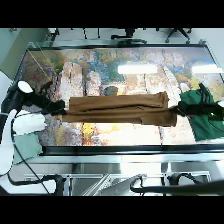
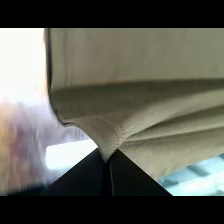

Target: Fold the shirts.

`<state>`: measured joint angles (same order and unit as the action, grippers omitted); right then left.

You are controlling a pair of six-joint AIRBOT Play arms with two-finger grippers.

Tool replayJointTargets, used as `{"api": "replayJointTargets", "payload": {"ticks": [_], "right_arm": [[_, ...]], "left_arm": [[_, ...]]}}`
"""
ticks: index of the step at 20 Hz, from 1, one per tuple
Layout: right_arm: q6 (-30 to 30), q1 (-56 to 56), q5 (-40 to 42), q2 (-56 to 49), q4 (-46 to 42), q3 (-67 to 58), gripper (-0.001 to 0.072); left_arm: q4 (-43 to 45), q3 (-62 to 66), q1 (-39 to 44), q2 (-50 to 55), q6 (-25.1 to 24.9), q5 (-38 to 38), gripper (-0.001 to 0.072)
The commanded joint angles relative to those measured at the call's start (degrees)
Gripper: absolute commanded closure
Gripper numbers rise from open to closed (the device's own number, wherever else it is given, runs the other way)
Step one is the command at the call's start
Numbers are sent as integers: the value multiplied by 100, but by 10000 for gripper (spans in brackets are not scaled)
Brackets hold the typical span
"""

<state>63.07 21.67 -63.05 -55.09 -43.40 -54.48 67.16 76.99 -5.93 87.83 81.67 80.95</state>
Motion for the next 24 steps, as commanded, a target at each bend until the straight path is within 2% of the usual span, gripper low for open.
{"api": "replayJointTargets", "payload": {"ticks": [1,4,5,6,7,8,9,10,11,15,22,23,24], "right_arm": [[-531,-457,920,-1115,487,-782,695],[-730,-531,1163,-2002,514,-1281,685],[-850,-535,1185,-2221,590,-1384,603],[-1012,-533,1207,-2398,750,-1447,468],[-1185,-533,1207,-2481,876,-1467,411],[-1357,-514,1202,-2487,852,-1499,409],[-1458,-455,1202,-2444,780,-1543,324],[-1469,-363,1202,-2380,649,-1582,93],[-1467,-256,1196,-2319,560,-1585,31],[-1392,-57,839,-2428,400,-1582,30],[-1381,-365,118,-2914,457,-1580,31],[-1381,-455,151,-2949,463,-1580,40],[-1381,-529,177,-2957,479,-1580,82]], "left_arm": [[-83,964,164,881,61,-109,696],[-90,1628,162,1604,136,-315,696],[-92,1864,164,1818,136,-339,696],[-127,2087,179,2020,136,-330,696],[-164,2295,186,2179,136,-262,689],[-223,2529,190,2332,136,-87,688],[-267,2721,190,2428,133,61,504],[-271,2931,190,2507,136,236,69],[-275,3110,190,2555,144,358,21],[-264,3617,116,2564,149,562,20],[-282,3873,-127,2557,352,907,21],[-291,3873,-114,2557,352,907,21],[-291,3873,-39,2557,350,903,22]]}}
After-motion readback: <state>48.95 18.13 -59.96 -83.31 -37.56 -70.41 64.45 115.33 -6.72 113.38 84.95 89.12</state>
